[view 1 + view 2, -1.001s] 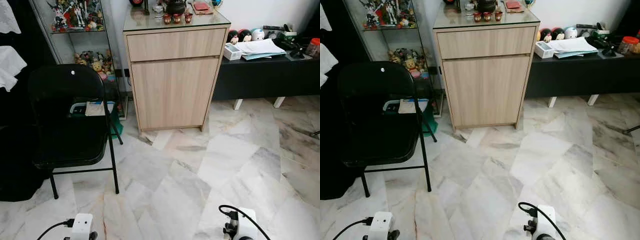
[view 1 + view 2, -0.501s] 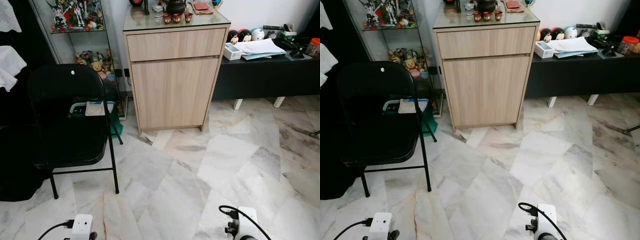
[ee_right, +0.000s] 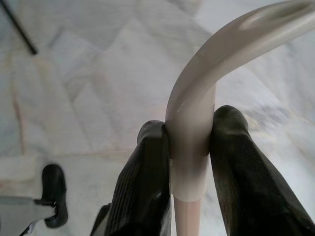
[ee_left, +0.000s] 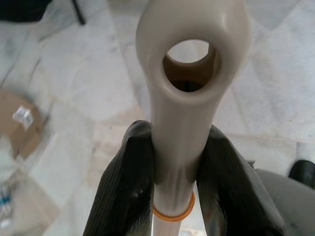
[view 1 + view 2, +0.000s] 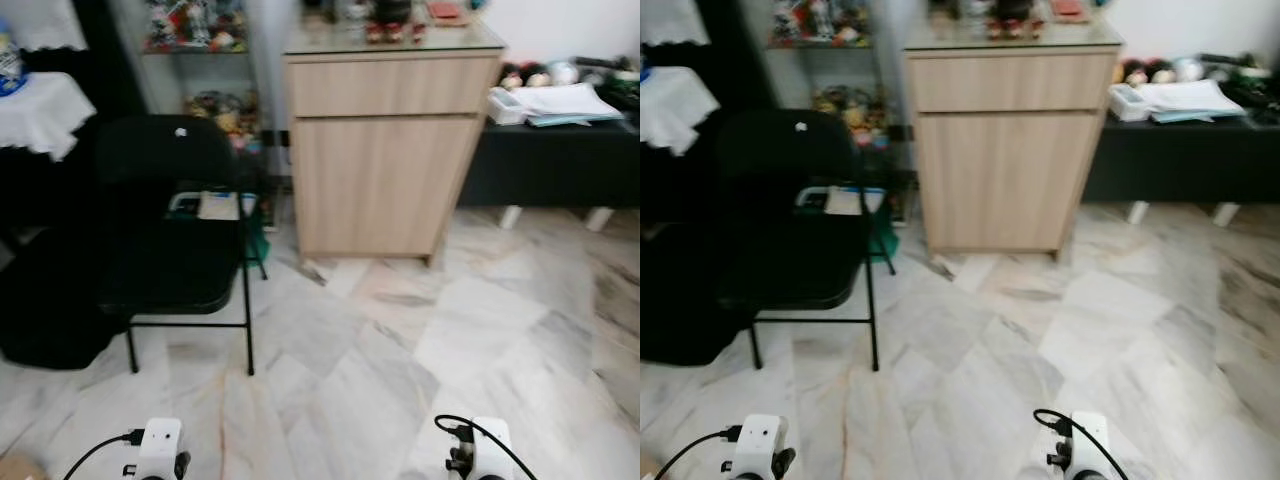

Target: Sweep floor

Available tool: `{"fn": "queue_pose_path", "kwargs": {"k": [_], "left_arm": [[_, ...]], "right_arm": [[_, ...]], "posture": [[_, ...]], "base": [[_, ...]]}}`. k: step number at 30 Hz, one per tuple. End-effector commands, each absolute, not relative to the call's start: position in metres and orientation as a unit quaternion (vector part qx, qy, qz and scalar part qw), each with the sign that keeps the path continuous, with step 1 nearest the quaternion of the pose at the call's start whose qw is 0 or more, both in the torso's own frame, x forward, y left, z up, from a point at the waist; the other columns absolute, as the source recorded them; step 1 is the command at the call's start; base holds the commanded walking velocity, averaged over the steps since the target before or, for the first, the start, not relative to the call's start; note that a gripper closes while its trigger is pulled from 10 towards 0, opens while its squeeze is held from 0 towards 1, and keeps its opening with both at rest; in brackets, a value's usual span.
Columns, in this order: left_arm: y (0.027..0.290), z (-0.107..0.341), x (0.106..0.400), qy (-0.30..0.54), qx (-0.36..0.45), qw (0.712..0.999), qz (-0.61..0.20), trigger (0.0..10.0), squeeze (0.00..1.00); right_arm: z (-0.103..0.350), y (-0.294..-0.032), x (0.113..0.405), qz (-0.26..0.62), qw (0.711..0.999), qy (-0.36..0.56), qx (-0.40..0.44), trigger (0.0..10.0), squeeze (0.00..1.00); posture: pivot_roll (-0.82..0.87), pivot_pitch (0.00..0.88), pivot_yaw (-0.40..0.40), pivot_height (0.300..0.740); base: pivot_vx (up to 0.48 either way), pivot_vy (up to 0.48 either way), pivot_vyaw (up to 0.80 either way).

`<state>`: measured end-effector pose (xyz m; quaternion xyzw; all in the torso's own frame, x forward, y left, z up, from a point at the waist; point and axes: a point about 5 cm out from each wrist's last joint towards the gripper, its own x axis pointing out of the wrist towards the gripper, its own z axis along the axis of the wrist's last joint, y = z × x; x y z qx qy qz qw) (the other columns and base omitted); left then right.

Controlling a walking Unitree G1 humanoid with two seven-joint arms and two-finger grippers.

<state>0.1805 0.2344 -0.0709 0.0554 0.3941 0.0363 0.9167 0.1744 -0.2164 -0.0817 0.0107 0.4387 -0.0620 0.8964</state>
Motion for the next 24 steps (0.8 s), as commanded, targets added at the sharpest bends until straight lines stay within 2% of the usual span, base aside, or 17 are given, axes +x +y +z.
{"fn": "queue_pose_path", "kwargs": {"k": [1,24], "left_arm": [[0.2323,-0.0753,0.1731,0.406,0.041,0.912,0.037,10.0,0.00],[0.2229,-0.0758,0.1764,0.403,0.036,0.914,0.019,10.0,0.00]], "right_arm": [[-0.0828,-0.2157,0.1724,-0.056,0.895,0.443,0.005,10.0,0.00],[-0.0836,-0.2136,0.1715,-0.041,0.893,0.448,-0.005,10.0,0.00]], "posture": [[-0.04,0.000,-0.004,0.740],[-0.04,0.000,-0.011,0.740]], "base": [[0.000,0.000,0.79],[0.000,0.000,0.80]]}}
